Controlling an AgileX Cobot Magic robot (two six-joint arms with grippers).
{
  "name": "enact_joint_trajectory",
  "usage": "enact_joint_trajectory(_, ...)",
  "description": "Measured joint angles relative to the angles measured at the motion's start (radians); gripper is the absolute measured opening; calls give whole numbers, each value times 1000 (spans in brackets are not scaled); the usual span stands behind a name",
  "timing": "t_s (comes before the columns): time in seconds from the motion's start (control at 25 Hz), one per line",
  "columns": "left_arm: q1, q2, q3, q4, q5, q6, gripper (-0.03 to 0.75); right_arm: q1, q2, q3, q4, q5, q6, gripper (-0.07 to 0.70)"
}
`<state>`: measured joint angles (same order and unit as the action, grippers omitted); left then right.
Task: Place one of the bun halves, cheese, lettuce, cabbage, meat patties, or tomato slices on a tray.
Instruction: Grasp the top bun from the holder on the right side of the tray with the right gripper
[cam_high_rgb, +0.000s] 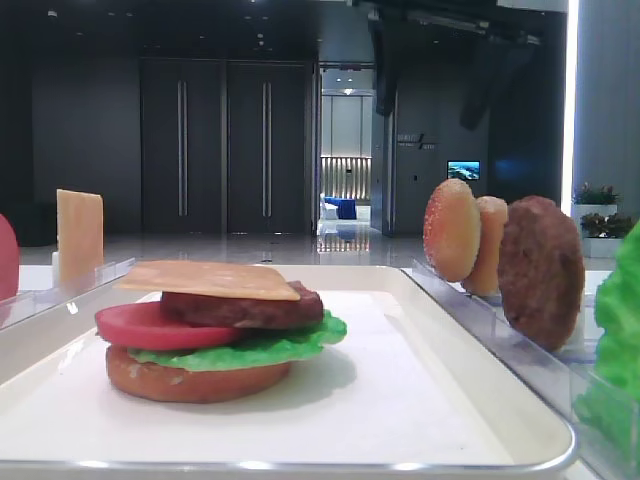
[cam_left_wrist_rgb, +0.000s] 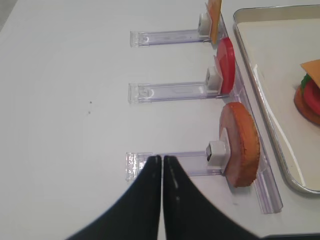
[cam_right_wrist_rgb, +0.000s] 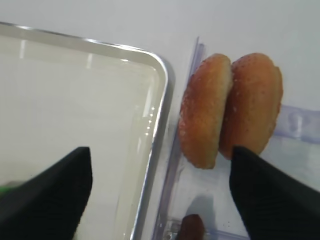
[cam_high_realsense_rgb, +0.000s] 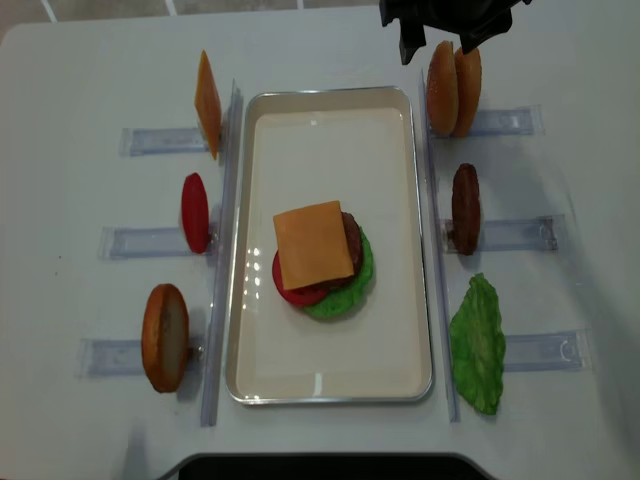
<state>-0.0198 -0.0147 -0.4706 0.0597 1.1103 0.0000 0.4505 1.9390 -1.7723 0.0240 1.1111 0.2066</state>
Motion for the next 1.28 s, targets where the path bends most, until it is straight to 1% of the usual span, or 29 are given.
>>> enact_joint_trajectory(0.16, 0, 0, 0, 0, 0, 0, 0, -2, 24, 0, -58, -23, 0, 538)
enact_joint_trajectory(0.72, 0, 0, 0, 0, 0, 0, 0, -20, 119, -1, -70, -55, -16, 538)
enact_joint_trajectory(0.84, 0, 0, 0, 0, 0, 0, 0, -20, 133, -1, -72, -61, -18, 512)
enact_joint_trajectory(1.0, 0, 0, 0, 0, 0, 0, 0, -20, 138, -1, -73, -70, -18, 415)
enact_joint_trajectory(1.04, 0, 0, 0, 0, 0, 0, 0, -20, 141, -1, -75, -70, -18, 375)
enact_joint_trajectory(1.16, 0, 0, 0, 0, 0, 0, 0, -21, 143, -1, -77, -70, -18, 210)
enact_joint_trajectory(1.2, 0, 0, 0, 0, 0, 0, 0, -21, 143, -1, -74, -70, -18, 177)
enact_joint_trajectory(1.28, 0, 0, 0, 0, 0, 0, 0, -21, 143, -1, -74, -69, -18, 177)
